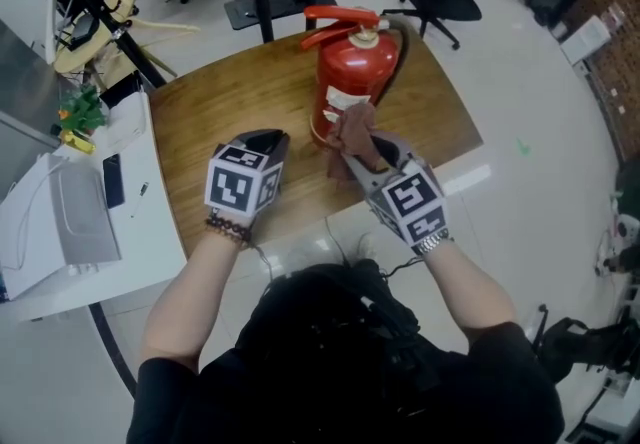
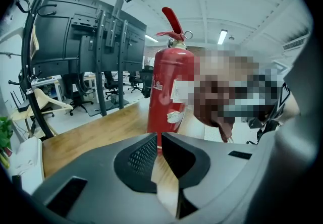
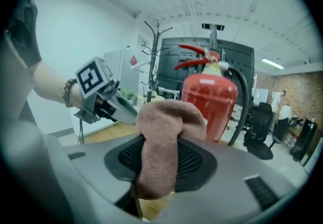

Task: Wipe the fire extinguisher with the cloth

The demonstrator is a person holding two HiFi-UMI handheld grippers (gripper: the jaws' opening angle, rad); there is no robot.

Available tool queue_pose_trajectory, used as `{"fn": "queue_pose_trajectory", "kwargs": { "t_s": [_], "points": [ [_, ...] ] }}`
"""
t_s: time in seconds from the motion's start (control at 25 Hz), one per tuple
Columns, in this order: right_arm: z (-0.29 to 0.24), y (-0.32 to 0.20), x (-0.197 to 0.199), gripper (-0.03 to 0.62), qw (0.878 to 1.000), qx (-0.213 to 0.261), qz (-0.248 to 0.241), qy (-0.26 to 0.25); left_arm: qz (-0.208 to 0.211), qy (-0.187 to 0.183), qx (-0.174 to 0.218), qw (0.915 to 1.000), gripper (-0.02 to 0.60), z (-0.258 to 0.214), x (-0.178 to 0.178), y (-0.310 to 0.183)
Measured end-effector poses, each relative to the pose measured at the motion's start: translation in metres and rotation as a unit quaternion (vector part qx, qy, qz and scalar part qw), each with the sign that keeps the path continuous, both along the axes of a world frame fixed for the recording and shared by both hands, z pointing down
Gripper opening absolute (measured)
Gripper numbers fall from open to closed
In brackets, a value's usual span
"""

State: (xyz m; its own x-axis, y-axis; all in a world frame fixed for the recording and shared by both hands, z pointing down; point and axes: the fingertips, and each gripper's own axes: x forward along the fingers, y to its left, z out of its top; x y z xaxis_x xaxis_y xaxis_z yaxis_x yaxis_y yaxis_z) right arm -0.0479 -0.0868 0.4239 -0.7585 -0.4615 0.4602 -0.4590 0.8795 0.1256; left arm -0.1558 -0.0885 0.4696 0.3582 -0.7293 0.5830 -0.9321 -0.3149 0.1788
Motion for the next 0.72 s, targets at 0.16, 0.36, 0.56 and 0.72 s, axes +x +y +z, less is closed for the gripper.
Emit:
{"fn": "queue_pose_trajectory", "kwargs": {
  "t_s": [0.16, 0.36, 0.56, 0.72],
  "points": [
    [-0.062, 0.000, -0.008, 0.152, 0.997, 0.072, -0.013, -0.022, 0.000, -0.002, 0.006, 1.0000, 0.023, -0.007, 0.000, 0.001],
    [-0.111, -0.017, -0.018, 0.152, 0.990, 0.139, -0.011, -0.030, 0.000, -0.005, 0.015, 0.9999, 0.023, -0.017, 0.003, 0.000],
    [-0.132, -0.031, -0.030, 0.152, 0.984, 0.174, -0.008, -0.032, -0.003, -0.008, 0.020, 0.9998, 0.023, -0.021, 0.003, 0.002],
    [-0.128, -0.042, -0.039, 0.152, 0.983, 0.181, -0.007, -0.016, -0.008, -0.009, 0.022, 0.9997, 0.023, -0.022, 0.000, 0.003]
  ]
}}
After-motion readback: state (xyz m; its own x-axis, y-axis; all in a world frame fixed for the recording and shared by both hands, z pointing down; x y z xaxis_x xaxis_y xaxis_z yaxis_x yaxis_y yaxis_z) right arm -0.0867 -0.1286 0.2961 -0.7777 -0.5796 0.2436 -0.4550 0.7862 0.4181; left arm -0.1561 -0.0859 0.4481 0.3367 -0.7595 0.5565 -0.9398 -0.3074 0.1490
